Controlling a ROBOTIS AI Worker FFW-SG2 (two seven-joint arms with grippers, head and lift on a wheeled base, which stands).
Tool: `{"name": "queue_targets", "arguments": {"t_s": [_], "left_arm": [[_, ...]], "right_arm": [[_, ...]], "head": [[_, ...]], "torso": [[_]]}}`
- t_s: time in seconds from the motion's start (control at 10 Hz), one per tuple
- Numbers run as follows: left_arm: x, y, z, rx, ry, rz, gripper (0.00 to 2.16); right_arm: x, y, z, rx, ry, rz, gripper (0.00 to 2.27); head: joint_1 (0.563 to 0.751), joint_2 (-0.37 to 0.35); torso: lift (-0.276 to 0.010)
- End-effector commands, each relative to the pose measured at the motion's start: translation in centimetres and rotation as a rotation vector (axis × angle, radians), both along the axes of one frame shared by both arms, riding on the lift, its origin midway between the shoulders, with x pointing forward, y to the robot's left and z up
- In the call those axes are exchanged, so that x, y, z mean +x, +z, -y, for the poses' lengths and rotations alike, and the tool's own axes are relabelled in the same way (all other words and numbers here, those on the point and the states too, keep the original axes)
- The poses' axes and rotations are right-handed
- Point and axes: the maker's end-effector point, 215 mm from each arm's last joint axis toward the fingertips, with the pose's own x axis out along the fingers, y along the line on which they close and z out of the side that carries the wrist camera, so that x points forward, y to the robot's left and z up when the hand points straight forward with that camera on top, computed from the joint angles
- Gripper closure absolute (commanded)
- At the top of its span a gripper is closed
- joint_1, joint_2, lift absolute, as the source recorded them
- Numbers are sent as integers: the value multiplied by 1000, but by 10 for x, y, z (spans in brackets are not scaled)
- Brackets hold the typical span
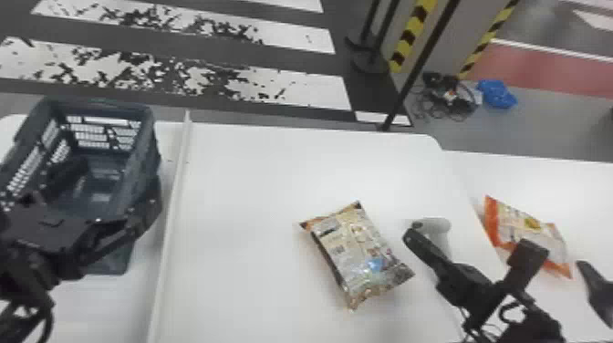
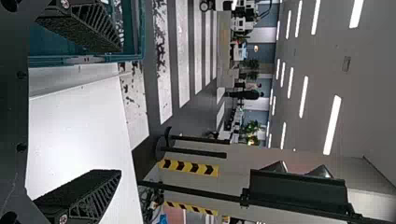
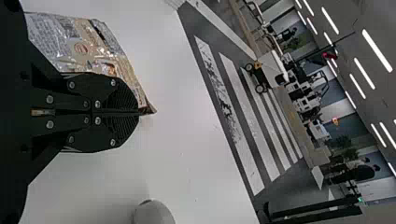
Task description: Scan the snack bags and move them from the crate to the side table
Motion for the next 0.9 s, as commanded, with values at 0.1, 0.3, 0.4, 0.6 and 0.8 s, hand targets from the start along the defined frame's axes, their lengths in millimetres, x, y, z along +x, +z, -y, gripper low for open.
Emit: {"name": "queue_targets", "arguments": {"t_s": [0.1,0.3,0.4,0.6,0.8], "left_arm": [[0,-1,0,0,0,-3,66],[0,-1,0,0,0,-1,66],[0,0,0,0,0,0,66],[1,0,-1,0,4,1,66],[1,0,0,-2,3,0,66]], "right_arm": [[-12,-26,27,-22,-26,-42,2243],[-20,-41,28,-20,-24,-74,2240],[-21,-43,21,-23,-9,-75,2243],[-27,-51,7,-23,14,-85,2240],[-31,-55,-1,-15,29,-95,2240]], "head": [[695,-301],[695,-332],[695,-335],[695,-327],[695,-310]], "torso": [[-87],[-87],[-87],[-87],[-87]]}}
